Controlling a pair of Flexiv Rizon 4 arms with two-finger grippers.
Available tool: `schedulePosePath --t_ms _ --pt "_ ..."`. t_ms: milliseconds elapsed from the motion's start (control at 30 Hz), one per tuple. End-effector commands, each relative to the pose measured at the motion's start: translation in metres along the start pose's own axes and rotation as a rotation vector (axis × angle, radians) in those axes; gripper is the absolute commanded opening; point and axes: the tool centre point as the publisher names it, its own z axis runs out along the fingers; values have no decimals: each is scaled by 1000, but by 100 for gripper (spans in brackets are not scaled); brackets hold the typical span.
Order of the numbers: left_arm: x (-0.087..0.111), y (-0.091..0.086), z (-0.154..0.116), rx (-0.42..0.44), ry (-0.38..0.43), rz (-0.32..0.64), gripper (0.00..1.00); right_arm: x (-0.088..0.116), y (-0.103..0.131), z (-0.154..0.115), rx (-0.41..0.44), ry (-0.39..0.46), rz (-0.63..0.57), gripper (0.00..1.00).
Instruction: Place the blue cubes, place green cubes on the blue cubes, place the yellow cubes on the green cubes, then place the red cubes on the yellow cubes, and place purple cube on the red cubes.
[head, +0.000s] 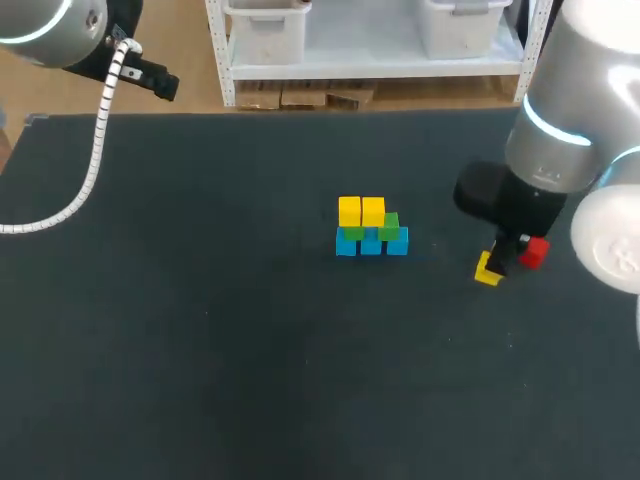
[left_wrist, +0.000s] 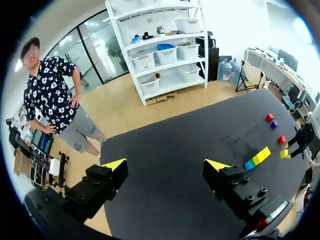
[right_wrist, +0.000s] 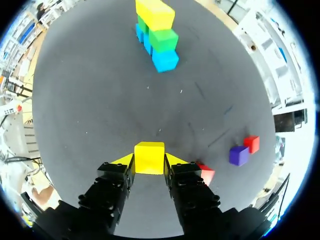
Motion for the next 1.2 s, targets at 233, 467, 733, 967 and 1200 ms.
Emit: schedulePosePath --t_ms 233,467,733,967,1200 --pt "0 1 -1 2 0 2 100 -5 -24 -48 -40 -110 -109 0" --pt "0 1 -1 2 0 2 100 -36 -39 -72 -80 -155 -199 0" --pt "0 1 -1 2 0 2 100 -68 -39 -77 -224 -157 -319 0" --pt "0 1 -1 2 0 2 100 -83 -30 -78 -285 -109 -386 0" --pt "0 1 -1 2 0 2 100 -94 -25 -76 -311 -70 -403 0"
